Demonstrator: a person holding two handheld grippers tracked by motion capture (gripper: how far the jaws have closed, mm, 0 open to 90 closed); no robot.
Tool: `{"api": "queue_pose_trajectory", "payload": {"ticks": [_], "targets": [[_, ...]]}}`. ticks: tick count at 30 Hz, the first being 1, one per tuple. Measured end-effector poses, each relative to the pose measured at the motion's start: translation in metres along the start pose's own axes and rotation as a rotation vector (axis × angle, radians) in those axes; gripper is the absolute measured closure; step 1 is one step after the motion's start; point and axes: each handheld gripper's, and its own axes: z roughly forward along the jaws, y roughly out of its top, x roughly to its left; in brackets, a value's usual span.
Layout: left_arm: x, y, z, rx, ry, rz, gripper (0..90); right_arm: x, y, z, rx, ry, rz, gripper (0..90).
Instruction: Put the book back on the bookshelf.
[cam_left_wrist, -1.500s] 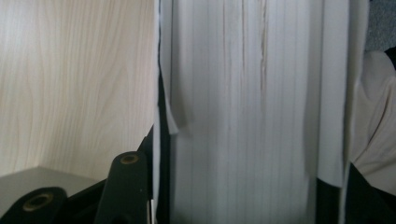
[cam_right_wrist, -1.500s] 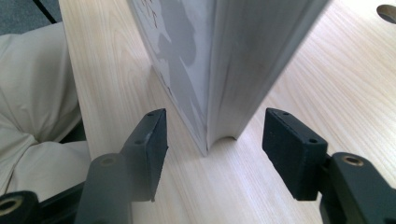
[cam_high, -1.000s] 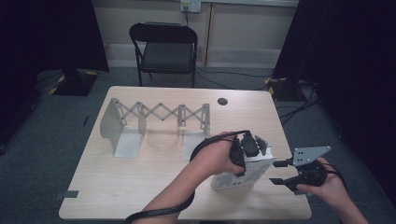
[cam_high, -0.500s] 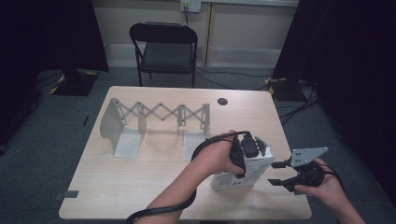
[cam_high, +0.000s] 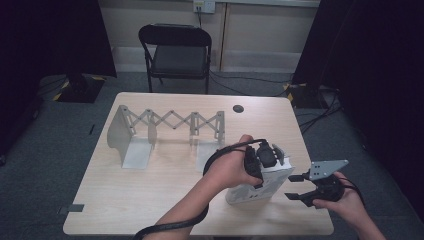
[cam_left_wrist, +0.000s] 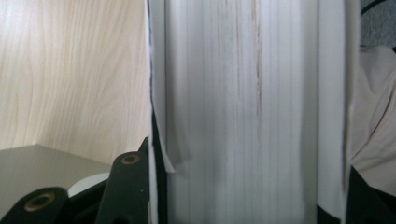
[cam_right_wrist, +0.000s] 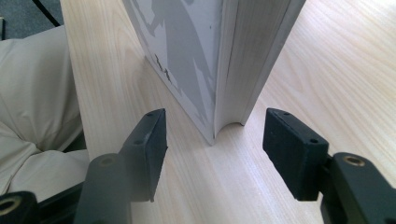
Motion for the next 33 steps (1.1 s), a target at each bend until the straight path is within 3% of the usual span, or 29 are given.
{"api": "queue_pose_trajectory", "payload": {"ticks": [6,11,15,24,33], "targets": [[-0.001,-0.004,-0.001,-0.037,0.011,-0.01,51.6,0.0,-0.004,0.003,-0.006,0.0,0.008,40.1],[0.0,-0.002,-0.002,-0.021,0.002,-0.015,52.7,0.0,-0.007,0.008,0.006,-0.008,0.015,37.5],[0.002,-0.002,-0.005,-0.003,-0.003,-0.058,53.0,-0.001,-0.011,0.014,0.017,-0.037,0.027,31.0],[0.006,-0.006,-0.017,0.017,-0.005,-0.087,53.1,-0.001,-0.026,0.037,0.03,-0.061,0.093,17.0],[0.006,-0.01,-0.021,0.044,-0.007,-0.106,53.2,0.001,-0.04,0.062,0.065,-0.079,0.126,14.8]]}}
